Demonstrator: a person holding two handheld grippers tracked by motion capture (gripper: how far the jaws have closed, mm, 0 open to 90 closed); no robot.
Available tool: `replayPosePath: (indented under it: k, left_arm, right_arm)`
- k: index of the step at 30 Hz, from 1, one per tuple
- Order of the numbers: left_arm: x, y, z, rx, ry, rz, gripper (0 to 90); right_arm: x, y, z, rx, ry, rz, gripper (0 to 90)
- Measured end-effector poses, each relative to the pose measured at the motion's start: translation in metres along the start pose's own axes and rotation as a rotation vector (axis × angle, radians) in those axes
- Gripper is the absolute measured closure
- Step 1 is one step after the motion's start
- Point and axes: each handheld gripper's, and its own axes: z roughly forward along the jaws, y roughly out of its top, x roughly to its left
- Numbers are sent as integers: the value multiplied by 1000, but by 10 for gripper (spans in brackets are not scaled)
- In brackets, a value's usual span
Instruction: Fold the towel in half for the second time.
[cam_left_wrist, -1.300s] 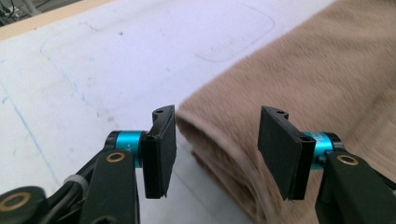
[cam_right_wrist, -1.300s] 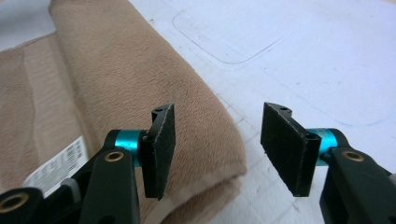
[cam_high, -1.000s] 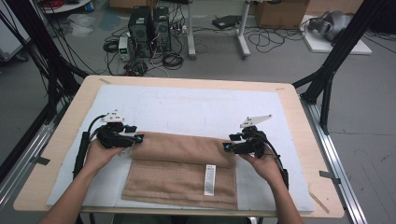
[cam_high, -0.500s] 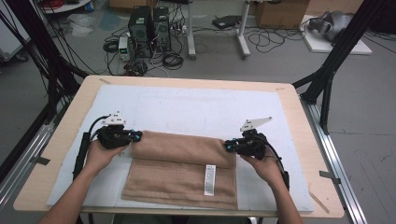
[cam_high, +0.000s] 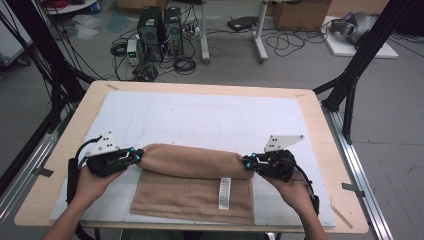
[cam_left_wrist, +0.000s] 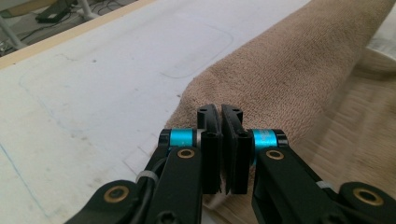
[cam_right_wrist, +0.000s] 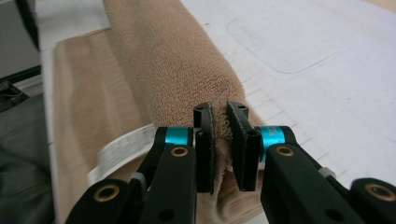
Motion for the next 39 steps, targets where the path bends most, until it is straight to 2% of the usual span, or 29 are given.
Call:
replayPosePath:
  k: [4, 6, 7, 11, 15, 21, 25, 27, 29, 32, 35, 39]
  left_arm:
    - [-22, -18, -19, -14, -27, 23, 855]
    - [-31, -26, -29, -15, -33, 28, 817]
    - [-33, -28, -34, -13, -36, 27, 755]
    - [-33, -26, -45, -17, -21, 25, 681]
    - [-30, -24, -36, -8, -30, 25, 658]
    - [-31, -31, -9, 46, -92, 10, 629]
    - [-39, -34, -2, 72, -129, 41, 618]
    - [-42, -37, 0, 95, -130, 62, 619]
    - [-42, -40, 2, 118, -130, 66, 619]
    - [-43, -46, 5, 152, -133, 78, 618]
    - [-47, -51, 6, 163, -128, 106, 630]
    - [-51, -53, 8, 155, -132, 121, 768]
  right_arm:
    - [22, -11, -10, 0, 20, -25, 791]
    - [33, -18, -15, 1, 31, -35, 754]
    - [37, -21, -17, 1, 31, -38, 739]
    - [45, -20, -27, -28, 19, -50, 708]
    - [45, -19, -19, -8, 12, -54, 674]
    - [40, -30, 7, 63, 30, -42, 623]
    - [44, -36, 15, 93, 84, -50, 570]
    - [48, -39, 15, 112, 81, -67, 568]
    - [49, -44, 16, 131, 78, -58, 568]
    - [49, -52, 23, 161, 72, -47, 577]
    - [50, -61, 29, 166, 83, -42, 634]
    - [52, -64, 30, 146, 82, -50, 735]
